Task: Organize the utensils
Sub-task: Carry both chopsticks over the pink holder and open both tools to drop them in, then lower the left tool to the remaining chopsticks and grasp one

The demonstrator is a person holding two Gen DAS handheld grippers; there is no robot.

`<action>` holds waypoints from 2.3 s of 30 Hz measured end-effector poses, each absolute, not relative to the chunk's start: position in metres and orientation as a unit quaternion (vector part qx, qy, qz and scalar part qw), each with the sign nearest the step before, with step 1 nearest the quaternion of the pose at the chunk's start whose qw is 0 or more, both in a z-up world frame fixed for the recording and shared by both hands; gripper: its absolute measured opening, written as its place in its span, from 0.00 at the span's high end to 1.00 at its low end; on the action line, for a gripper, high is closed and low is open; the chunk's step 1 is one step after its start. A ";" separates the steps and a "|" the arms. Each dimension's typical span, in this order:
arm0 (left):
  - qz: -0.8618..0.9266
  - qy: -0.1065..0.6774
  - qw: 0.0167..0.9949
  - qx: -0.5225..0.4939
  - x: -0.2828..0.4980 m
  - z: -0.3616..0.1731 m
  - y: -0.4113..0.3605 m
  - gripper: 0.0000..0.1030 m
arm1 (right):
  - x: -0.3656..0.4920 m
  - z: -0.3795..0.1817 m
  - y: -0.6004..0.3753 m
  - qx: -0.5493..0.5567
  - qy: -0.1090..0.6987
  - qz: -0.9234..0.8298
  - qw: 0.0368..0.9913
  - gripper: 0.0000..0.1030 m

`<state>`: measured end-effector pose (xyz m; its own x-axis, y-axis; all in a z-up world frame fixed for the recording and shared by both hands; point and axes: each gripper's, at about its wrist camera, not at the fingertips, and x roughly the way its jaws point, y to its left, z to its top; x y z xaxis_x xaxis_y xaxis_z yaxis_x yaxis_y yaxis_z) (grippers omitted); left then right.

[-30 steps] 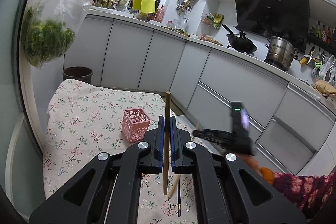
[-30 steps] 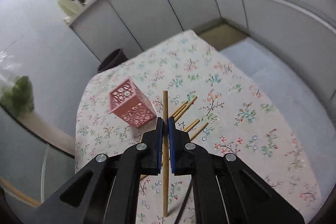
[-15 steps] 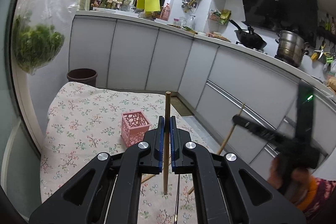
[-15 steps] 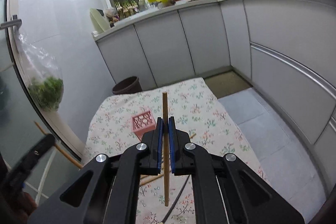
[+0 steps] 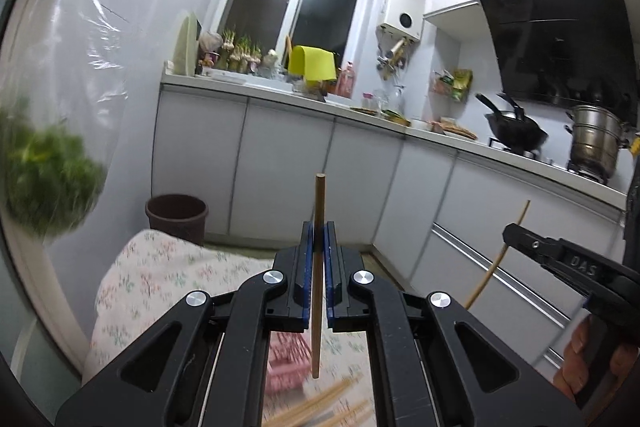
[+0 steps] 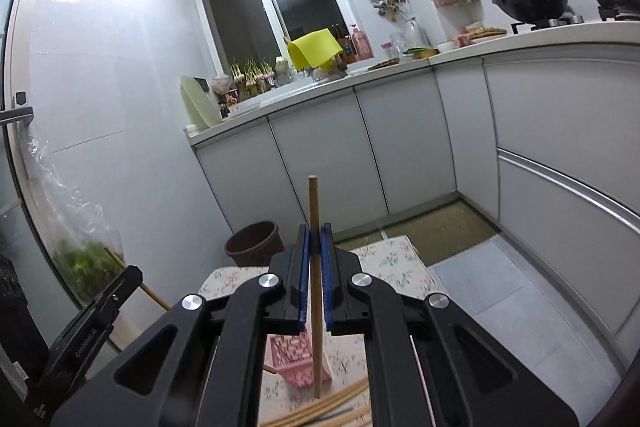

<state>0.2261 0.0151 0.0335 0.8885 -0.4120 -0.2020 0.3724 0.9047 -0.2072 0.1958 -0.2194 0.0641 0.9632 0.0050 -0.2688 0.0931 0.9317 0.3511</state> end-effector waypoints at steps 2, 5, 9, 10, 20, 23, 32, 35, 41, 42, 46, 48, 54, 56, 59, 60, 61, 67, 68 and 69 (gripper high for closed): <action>-0.193 0.119 0.971 -0.075 0.243 0.030 0.011 0.96 | 0.213 0.062 -0.216 0.181 0.127 -0.021 0.975 0.95; -0.183 0.121 0.973 -0.068 0.269 0.019 0.006 0.96 | 0.235 0.055 -0.211 0.179 0.123 -0.017 0.976 0.95; -0.184 0.140 0.971 -0.060 0.298 -0.007 -0.001 0.96 | 0.263 0.037 -0.204 0.179 0.124 -0.007 0.976 0.95; -0.186 0.144 0.970 -0.056 0.301 -0.013 -0.002 0.95 | 0.271 0.033 -0.201 0.179 0.124 -0.005 0.976 0.95; -0.170 0.109 0.976 -0.078 0.287 -0.018 0.029 0.69 | 0.306 -0.003 -0.168 0.161 0.157 0.014 0.974 0.90; -0.162 0.103 0.977 -0.096 0.279 -0.013 0.040 0.62 | 0.302 -0.001 -0.167 0.158 0.162 0.007 0.974 0.85; -0.150 0.102 0.977 -0.113 0.250 -0.005 0.060 0.48 | 0.271 0.005 -0.168 0.146 0.162 -0.027 0.976 0.68; -0.147 0.107 0.976 -0.120 0.239 -0.004 0.065 0.36 | 0.260 0.006 -0.169 0.146 0.167 -0.036 0.975 0.57; -0.150 0.130 0.974 -0.110 0.221 -0.003 0.062 0.07 | 0.219 0.005 -0.178 0.149 0.155 -0.094 0.972 0.07; -0.153 0.133 0.973 -0.107 0.219 -0.003 0.061 0.07 | 0.210 0.003 -0.181 0.150 0.156 -0.096 0.972 0.06; -0.158 0.150 0.973 -0.078 0.207 -0.006 0.052 0.07 | 0.187 -0.011 -0.194 0.155 0.185 -0.123 0.963 0.06; -0.161 0.160 0.972 -0.066 0.203 -0.010 0.047 0.07 | 0.177 -0.020 -0.200 0.156 0.200 -0.135 0.958 0.06; -0.156 0.182 0.970 -0.042 0.188 -0.021 0.032 0.07 | 0.151 -0.033 -0.202 0.136 0.214 -0.165 0.953 0.06; -0.156 0.185 0.970 -0.036 0.182 -0.023 0.028 0.07 | 0.148 -0.037 -0.202 0.129 0.224 -0.168 0.951 0.06; -0.155 0.188 0.970 -0.014 0.173 -0.027 0.017 0.07 | 0.140 -0.042 -0.203 0.122 0.229 -0.173 0.950 0.06; -0.158 0.190 0.969 -0.004 0.170 -0.028 0.013 0.07 | 0.137 -0.042 -0.203 0.122 0.229 -0.175 0.950 0.06; -0.160 0.193 0.968 0.003 0.168 -0.029 0.009 0.07 | 0.135 -0.043 -0.204 0.124 0.232 -0.175 0.949 0.06; -0.197 0.245 0.949 0.039 0.172 -0.039 -0.010 0.07 | 0.120 -0.053 -0.217 0.123 0.260 -0.207 0.935 0.06; -0.208 0.266 0.940 0.049 0.176 -0.043 -0.015 0.07 | 0.115 -0.058 -0.224 0.126 0.269 -0.222 0.929 0.06; -0.230 0.299 0.924 0.064 0.183 -0.050 -0.022 0.07 | 0.111 -0.061 -0.231 0.133 0.275 -0.231 0.924 0.06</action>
<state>0.1827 -0.0217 -0.0495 0.7157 -0.3866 -0.5816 0.4627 0.8863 -0.0198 0.1115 -0.2311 -0.0615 0.7422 -0.3533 -0.5695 0.5000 0.8578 0.1193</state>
